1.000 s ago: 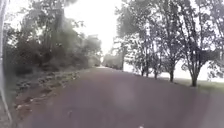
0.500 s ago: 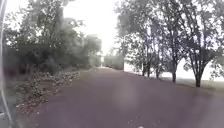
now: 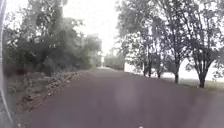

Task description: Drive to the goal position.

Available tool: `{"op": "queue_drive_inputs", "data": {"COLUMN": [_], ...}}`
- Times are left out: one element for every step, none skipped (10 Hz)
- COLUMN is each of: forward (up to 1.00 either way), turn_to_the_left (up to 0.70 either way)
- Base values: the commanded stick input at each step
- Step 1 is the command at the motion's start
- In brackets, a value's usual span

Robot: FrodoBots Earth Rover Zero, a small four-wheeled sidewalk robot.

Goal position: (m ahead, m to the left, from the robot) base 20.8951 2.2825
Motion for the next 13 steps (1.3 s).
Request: {"op": "queue_drive_inputs", "data": {"forward": [0.7,0.7,0.7,0.7,0.7,0.7,0.7,0.7,0.7,0.7,0.7,0.7,0.7], "turn_to_the_left": [0.05,0.1,0.08,0.07,0.05,0.04,0.03,0.03,0.03,0.03,0.03,0.03,0.03]}}
